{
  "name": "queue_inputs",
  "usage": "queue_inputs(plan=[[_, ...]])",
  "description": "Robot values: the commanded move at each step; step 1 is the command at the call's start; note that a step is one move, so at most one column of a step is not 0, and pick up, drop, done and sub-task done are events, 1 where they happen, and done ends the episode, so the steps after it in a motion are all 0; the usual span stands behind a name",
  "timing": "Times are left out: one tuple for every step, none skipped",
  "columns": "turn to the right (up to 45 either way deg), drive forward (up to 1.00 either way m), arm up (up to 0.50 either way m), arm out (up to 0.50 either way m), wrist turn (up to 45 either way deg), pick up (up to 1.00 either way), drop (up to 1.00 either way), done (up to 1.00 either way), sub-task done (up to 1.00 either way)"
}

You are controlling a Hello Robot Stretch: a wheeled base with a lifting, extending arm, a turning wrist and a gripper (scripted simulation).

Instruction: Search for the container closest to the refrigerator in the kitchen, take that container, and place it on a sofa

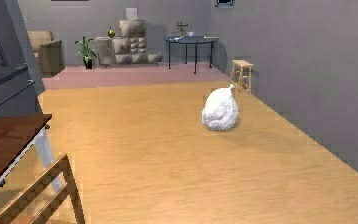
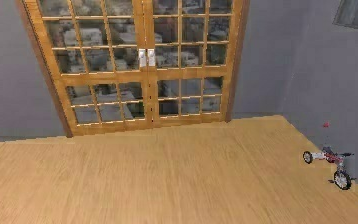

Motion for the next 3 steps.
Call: queue_inputs(plan=[[0.0,0.85,0.0,0.0,0.0,0.0,0.0,0.0,0.0],[45.0,0.0,0.0,0.0,0.0,0.0,0.0,0.0,0.0],[45.0,0.0,0.0,0.0,0.0,0.0,0.0,0.0,0.0]])
